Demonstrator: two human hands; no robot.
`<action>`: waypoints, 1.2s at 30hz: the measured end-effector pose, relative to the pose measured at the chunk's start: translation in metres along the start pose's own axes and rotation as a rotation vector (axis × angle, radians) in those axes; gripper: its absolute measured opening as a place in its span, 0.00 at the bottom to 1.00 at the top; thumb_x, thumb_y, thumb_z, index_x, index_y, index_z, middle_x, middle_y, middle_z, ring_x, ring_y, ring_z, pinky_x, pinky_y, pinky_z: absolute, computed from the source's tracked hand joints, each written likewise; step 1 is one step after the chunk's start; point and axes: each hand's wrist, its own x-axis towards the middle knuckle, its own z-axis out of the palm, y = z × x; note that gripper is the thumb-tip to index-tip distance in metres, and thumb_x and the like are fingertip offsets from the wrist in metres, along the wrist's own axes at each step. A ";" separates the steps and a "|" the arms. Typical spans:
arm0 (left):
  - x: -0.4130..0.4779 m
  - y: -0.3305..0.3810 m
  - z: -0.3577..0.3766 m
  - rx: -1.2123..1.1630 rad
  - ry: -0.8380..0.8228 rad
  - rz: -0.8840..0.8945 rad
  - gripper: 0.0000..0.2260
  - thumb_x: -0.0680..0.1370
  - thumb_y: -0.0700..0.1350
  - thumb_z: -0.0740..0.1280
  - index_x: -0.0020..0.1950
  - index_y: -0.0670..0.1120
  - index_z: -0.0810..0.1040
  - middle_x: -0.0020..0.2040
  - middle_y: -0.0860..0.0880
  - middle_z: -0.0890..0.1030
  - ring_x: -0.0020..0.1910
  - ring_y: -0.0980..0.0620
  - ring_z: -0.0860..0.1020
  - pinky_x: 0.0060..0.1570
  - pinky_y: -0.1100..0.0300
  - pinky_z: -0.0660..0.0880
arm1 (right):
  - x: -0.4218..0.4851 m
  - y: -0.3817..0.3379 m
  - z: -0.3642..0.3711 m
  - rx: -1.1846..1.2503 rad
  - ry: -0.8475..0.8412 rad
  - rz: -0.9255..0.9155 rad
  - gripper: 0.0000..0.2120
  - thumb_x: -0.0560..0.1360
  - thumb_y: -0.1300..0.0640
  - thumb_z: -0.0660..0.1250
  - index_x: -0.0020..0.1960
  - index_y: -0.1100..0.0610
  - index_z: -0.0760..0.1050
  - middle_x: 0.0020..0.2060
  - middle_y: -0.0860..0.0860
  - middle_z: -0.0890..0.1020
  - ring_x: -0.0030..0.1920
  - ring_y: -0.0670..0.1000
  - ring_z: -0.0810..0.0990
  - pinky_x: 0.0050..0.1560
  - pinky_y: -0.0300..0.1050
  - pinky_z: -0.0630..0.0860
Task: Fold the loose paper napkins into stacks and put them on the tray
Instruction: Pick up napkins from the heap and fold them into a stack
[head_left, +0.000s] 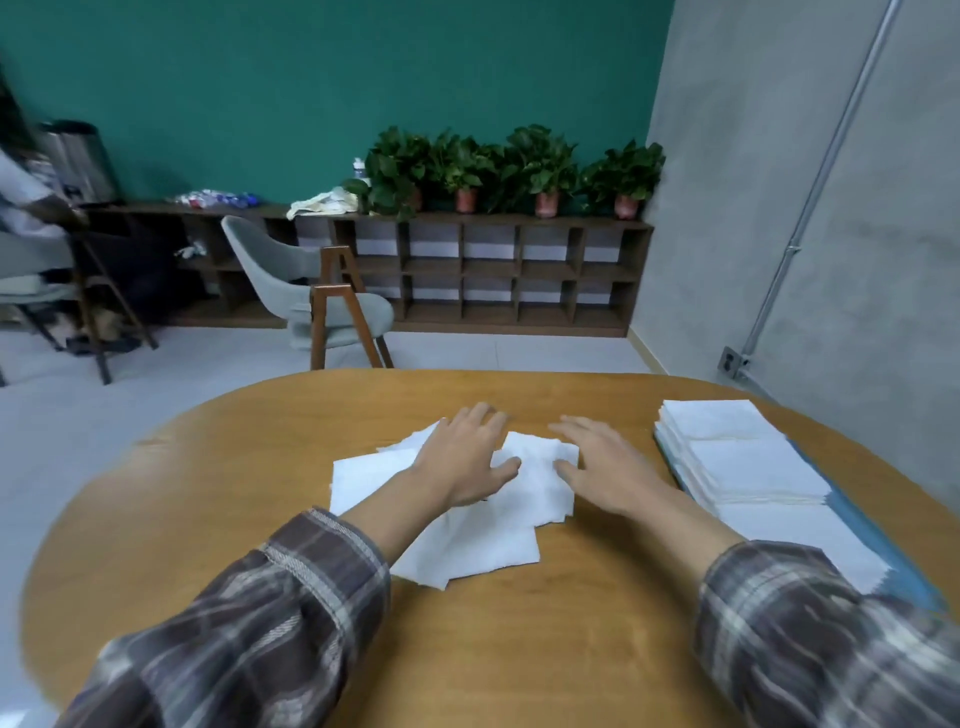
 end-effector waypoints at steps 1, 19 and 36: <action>-0.012 -0.012 0.001 -0.010 -0.005 -0.023 0.27 0.83 0.59 0.63 0.79 0.49 0.67 0.75 0.47 0.70 0.71 0.44 0.70 0.67 0.48 0.70 | 0.001 -0.010 0.009 0.012 -0.006 -0.014 0.27 0.84 0.50 0.64 0.82 0.47 0.65 0.82 0.45 0.63 0.81 0.50 0.60 0.78 0.51 0.61; -0.045 -0.069 0.071 -0.509 0.137 -0.093 0.25 0.74 0.60 0.77 0.67 0.55 0.76 0.63 0.61 0.78 0.63 0.63 0.75 0.62 0.66 0.71 | 0.017 -0.008 0.114 0.314 0.148 -0.098 0.17 0.82 0.54 0.68 0.70 0.47 0.78 0.65 0.34 0.77 0.70 0.43 0.73 0.71 0.46 0.70; -0.051 -0.057 0.055 -0.719 0.275 0.077 0.04 0.82 0.46 0.72 0.54 0.48 0.86 0.48 0.56 0.84 0.50 0.55 0.82 0.49 0.62 0.76 | 0.009 -0.028 0.101 0.644 0.234 -0.247 0.09 0.75 0.59 0.79 0.54 0.50 0.86 0.62 0.37 0.83 0.70 0.42 0.77 0.67 0.32 0.70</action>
